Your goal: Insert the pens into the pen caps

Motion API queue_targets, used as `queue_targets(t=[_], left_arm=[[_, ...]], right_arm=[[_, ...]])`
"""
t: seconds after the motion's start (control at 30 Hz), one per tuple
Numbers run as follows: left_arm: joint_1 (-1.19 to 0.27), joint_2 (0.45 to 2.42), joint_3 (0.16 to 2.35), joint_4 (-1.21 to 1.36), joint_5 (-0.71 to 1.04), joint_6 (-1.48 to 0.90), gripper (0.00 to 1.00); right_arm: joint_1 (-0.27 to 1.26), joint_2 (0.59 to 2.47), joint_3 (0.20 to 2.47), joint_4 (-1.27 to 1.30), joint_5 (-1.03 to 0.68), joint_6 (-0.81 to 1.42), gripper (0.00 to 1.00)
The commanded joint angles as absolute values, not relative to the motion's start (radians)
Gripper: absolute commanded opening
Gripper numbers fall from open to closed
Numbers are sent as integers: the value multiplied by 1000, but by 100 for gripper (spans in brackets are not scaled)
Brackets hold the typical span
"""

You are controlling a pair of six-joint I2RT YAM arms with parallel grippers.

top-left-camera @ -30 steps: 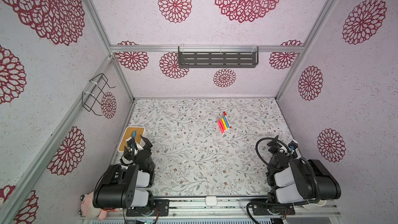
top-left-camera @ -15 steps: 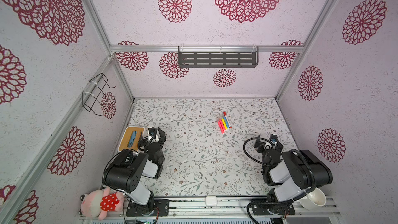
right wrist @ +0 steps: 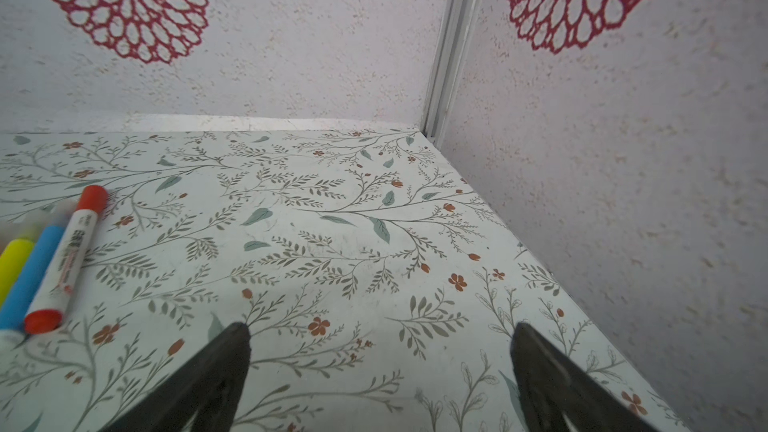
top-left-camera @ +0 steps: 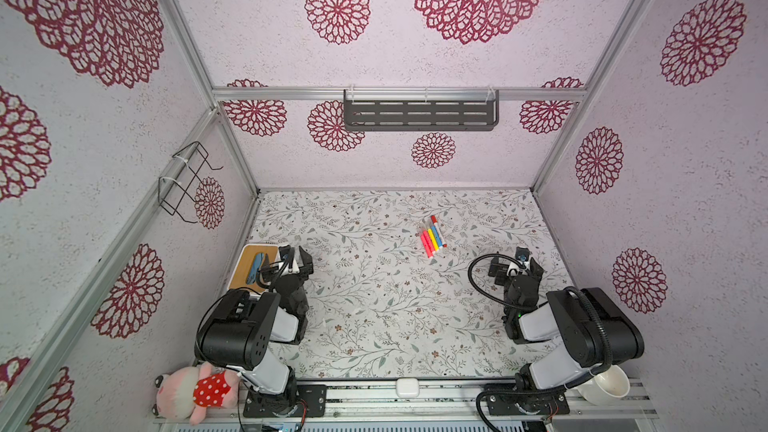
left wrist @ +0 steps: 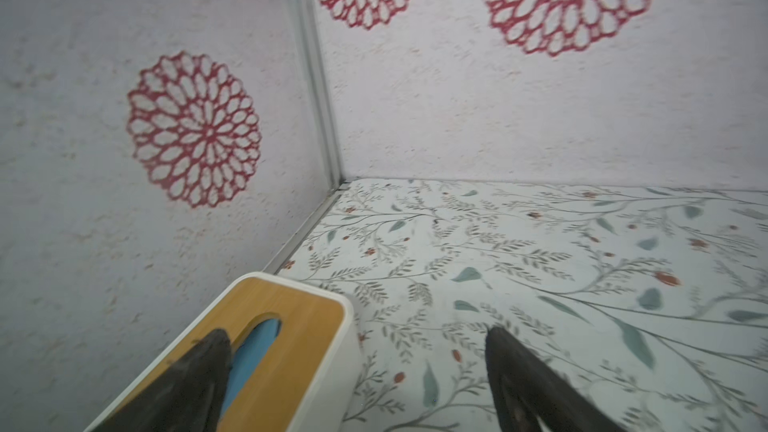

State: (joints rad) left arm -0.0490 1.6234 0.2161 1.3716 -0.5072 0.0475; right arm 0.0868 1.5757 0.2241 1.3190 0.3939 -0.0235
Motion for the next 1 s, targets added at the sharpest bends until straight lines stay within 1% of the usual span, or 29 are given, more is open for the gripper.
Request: queue_targets(t=[0.0,0.07,0.2,0.97], left_arm=[[-6,1585,288,1196,-399,-41,97],[25,1560,357,1018,-367,-75,97],[129,1554,430,857,-211,-168,97],[120,1557,416,899,-230,-152,97]], right_arm=[[58,1542,252,1215,360,43,99],[57,1543,253,1214,358,44,99],[48,1542,254,1208,345,51,99],[51,1537,244,1226,347,41,99]])
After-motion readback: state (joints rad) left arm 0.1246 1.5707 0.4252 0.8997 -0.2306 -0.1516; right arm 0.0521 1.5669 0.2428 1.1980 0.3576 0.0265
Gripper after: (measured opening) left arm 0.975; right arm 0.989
